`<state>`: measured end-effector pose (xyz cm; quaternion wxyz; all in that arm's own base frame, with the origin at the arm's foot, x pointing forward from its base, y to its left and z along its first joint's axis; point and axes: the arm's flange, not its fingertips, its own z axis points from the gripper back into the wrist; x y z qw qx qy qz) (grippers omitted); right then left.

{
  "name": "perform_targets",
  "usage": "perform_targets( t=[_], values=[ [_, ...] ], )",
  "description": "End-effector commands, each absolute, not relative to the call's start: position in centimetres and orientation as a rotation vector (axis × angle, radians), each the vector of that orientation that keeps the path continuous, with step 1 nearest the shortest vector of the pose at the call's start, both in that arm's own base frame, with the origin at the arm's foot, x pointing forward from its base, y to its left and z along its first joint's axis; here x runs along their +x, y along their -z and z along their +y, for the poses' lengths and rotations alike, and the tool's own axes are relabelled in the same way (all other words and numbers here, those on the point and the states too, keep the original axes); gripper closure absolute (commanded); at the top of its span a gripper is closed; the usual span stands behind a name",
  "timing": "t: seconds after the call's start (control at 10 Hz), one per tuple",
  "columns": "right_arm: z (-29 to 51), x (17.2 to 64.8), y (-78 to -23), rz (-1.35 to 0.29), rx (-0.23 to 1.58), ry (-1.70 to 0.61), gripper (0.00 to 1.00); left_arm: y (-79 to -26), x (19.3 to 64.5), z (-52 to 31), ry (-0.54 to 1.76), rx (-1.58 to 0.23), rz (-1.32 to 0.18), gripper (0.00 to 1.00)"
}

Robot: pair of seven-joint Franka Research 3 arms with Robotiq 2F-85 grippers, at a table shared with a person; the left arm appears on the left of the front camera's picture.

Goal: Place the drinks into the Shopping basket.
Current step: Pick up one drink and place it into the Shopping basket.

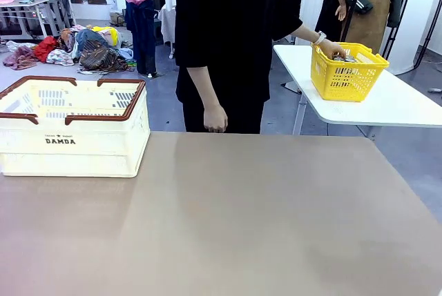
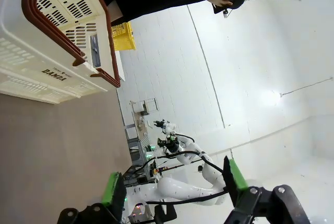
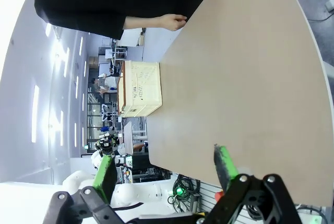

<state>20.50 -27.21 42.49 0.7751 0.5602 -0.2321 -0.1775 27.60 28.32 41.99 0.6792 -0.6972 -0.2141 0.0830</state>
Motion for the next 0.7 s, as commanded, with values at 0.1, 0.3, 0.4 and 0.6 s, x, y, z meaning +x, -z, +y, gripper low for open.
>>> perform_targets(
  t=[0.1, 0.3, 0.4, 0.6],
  values=[
    [-27.33, 20.62, -42.47, -0.537, 1.226, 0.365, 0.00, -42.14, 27.18, 28.00, -0.176, -1.580, -0.490, 0.00],
    [-27.33, 20.62, -42.47, -0.537, 1.226, 0.365, 0.00, -42.14, 27.18, 28.00, -0.176, -1.580, -0.490, 0.00],
    [-27.33, 20.62, -42.47, -0.537, 1.226, 0.365, 0.00, -42.14, 27.18, 28.00, -0.176, -1.580, -0.490, 0.00],
    [-27.33, 20.62, -42.47, -0.537, 1.226, 0.365, 0.00, -42.14, 27.18, 28.00, -0.176, -1.580, -0.490, 0.00]
  ],
)
